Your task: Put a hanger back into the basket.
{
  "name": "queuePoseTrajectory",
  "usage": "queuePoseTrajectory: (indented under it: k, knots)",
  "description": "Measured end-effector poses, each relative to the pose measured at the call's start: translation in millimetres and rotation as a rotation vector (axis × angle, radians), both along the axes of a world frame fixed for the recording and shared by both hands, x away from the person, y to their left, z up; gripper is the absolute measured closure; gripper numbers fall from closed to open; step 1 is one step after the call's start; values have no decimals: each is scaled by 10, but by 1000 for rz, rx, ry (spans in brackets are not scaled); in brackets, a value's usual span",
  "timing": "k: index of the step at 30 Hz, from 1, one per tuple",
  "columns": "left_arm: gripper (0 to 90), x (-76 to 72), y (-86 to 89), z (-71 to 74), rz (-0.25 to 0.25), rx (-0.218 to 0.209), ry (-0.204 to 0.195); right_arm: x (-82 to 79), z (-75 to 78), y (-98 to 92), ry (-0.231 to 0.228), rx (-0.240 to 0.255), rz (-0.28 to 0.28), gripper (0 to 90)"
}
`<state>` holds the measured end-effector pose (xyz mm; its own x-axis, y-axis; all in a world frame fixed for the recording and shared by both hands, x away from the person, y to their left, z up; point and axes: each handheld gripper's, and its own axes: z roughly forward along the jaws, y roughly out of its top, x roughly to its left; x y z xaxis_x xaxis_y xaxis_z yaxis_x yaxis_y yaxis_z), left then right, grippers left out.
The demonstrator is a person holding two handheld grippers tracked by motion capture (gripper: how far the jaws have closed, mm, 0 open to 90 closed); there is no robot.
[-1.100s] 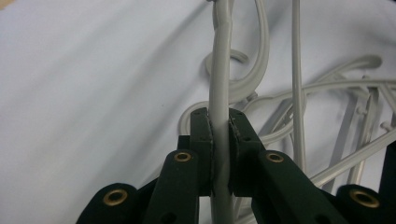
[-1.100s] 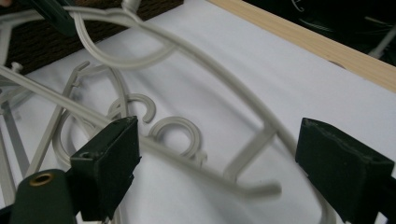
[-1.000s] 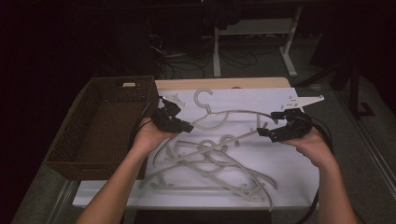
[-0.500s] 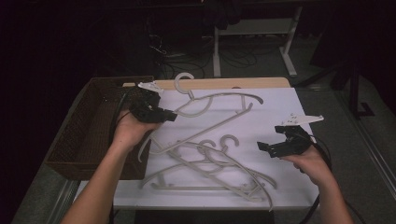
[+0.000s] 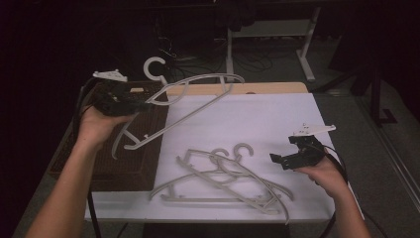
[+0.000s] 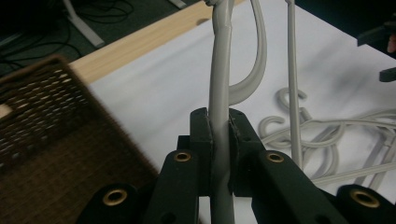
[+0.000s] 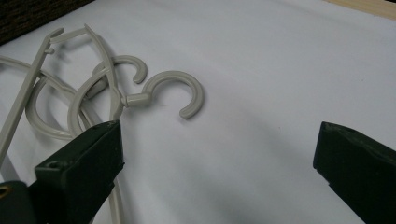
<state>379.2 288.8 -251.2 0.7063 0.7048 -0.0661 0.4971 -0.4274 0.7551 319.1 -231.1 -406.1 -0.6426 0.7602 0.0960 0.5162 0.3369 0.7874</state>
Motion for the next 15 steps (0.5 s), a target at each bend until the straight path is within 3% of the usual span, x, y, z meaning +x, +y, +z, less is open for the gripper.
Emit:
queuePoseTrajectory:
  k: [7, 15]
  knots:
    - [828, -22, 518, 23, 68, -1, -31, 4, -28, 25, 10, -14, 2, 13]
    - [828, -24, 1068, -29, 169, 29, -42, -15, -28, 27, 10, -24, -3, 13]
